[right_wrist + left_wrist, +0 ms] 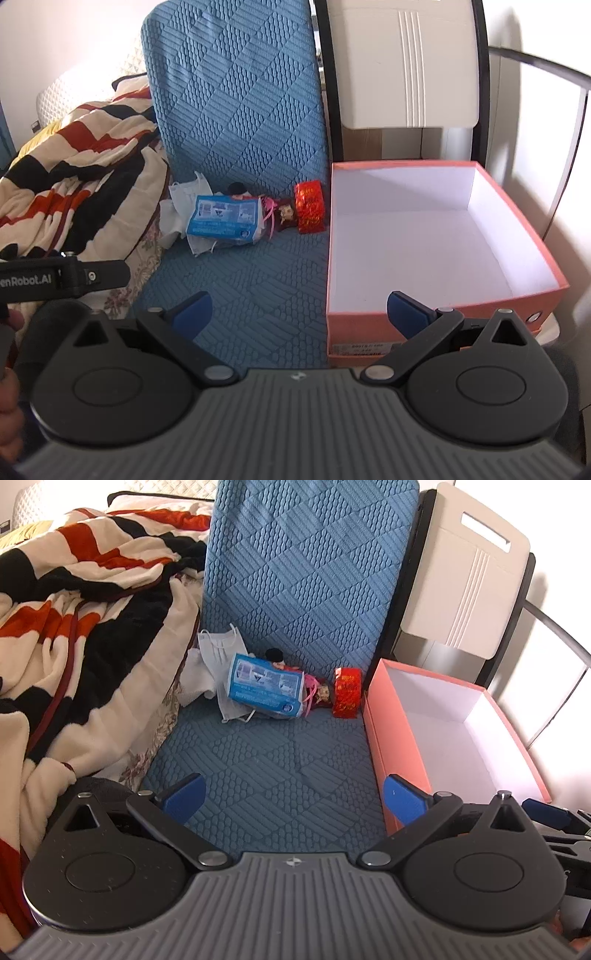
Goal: Organize soft objects
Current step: 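Move both tools toward the items on the blue cushion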
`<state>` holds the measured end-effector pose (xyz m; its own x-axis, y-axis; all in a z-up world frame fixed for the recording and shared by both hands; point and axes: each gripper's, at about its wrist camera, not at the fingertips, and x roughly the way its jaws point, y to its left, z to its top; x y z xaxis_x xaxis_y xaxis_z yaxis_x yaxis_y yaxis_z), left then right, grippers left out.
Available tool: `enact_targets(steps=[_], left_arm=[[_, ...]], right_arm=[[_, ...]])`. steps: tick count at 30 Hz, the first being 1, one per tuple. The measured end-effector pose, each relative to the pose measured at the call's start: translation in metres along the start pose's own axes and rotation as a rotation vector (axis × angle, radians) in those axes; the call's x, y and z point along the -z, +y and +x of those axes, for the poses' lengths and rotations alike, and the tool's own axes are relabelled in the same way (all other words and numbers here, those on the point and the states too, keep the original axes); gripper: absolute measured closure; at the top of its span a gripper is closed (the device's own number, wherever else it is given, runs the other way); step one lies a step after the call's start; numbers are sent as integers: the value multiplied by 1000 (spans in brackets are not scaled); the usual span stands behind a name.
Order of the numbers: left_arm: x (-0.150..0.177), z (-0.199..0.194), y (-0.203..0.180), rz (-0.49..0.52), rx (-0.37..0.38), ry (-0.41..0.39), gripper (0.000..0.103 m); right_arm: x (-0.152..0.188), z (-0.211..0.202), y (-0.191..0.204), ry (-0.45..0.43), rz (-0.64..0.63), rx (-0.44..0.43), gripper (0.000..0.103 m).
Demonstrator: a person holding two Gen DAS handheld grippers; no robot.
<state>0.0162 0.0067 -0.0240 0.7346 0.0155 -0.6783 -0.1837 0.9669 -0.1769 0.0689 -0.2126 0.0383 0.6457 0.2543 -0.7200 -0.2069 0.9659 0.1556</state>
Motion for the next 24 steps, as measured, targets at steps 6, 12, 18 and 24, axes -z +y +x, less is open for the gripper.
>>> enact_targets(steps=[6, 12, 18, 24], left_arm=[[2, 12, 4, 5, -3, 15, 0], [-3, 31, 10, -6, -10, 20, 0], [-11, 43, 13, -6, -24, 9, 0], [-12, 62, 13, 9, -24, 13, 0]], right_arm=[[6, 9, 0, 20, 12, 1, 0], [10, 26, -1, 44, 16, 2, 0], [9, 44, 0, 47, -14, -1, 0], [7, 59, 1, 53, -9, -7, 0]])
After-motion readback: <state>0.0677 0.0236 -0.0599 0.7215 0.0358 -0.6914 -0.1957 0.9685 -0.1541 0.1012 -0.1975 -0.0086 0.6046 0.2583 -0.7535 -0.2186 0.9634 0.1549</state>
